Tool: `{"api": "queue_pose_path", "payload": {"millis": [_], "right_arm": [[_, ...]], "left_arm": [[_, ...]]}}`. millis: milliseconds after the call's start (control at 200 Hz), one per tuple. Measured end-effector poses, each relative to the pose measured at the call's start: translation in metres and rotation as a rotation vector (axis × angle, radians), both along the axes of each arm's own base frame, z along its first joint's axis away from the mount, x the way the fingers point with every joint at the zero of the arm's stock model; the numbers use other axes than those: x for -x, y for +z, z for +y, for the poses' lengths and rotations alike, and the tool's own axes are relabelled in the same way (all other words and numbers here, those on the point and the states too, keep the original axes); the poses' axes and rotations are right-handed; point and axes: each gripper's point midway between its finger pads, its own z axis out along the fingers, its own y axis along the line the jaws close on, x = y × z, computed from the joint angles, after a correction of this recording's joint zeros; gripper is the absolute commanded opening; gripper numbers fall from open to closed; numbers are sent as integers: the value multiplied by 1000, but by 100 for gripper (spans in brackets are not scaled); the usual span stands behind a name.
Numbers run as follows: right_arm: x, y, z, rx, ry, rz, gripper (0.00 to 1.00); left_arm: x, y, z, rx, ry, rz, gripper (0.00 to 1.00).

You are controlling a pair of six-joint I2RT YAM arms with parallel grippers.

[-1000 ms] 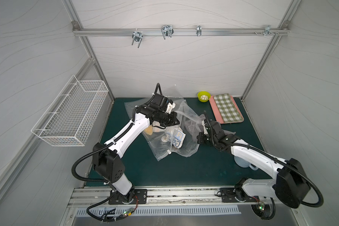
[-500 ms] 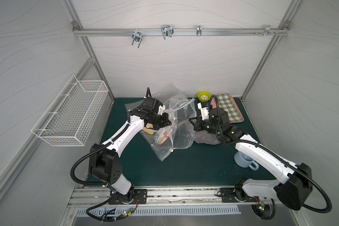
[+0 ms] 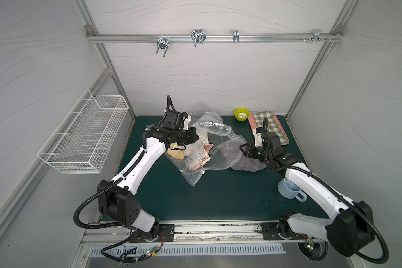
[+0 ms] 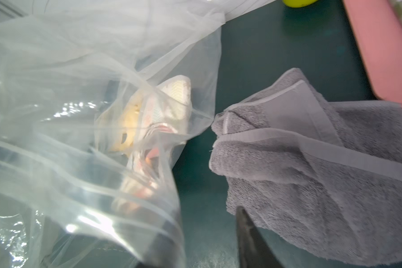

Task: Place the folded towel into the vacuum bag
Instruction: Adjust the vacuum bag at the center of the board, then pick up the towel from the center of the board.

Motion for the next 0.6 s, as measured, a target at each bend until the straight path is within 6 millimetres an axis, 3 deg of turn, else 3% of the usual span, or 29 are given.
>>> {"api": "queue_pose_path", "payload": {"millis": [160, 195, 270, 375, 520, 600], "right_arm": [[12, 32, -43, -53, -120, -106, 79], [12, 38, -53, -61, -157, -119, 86], [8, 35, -72, -61, -224, -99, 99], [1, 1, -85, -29, -273, 28, 99], [-1, -71, -78, 42, -249, 306, 99], [3, -93, -75, 74, -234, 401, 99]], "left_arm": [[2, -42, 4, -20, 38, 108, 0], [3, -49, 4, -25, 42, 127, 0], [3, -57, 5, -32, 46, 152, 0], [3, -58, 4, -29, 48, 155, 0], [3, -57, 4, -24, 50, 155, 0], [3, -57, 4, -24, 50, 156, 0]]}}
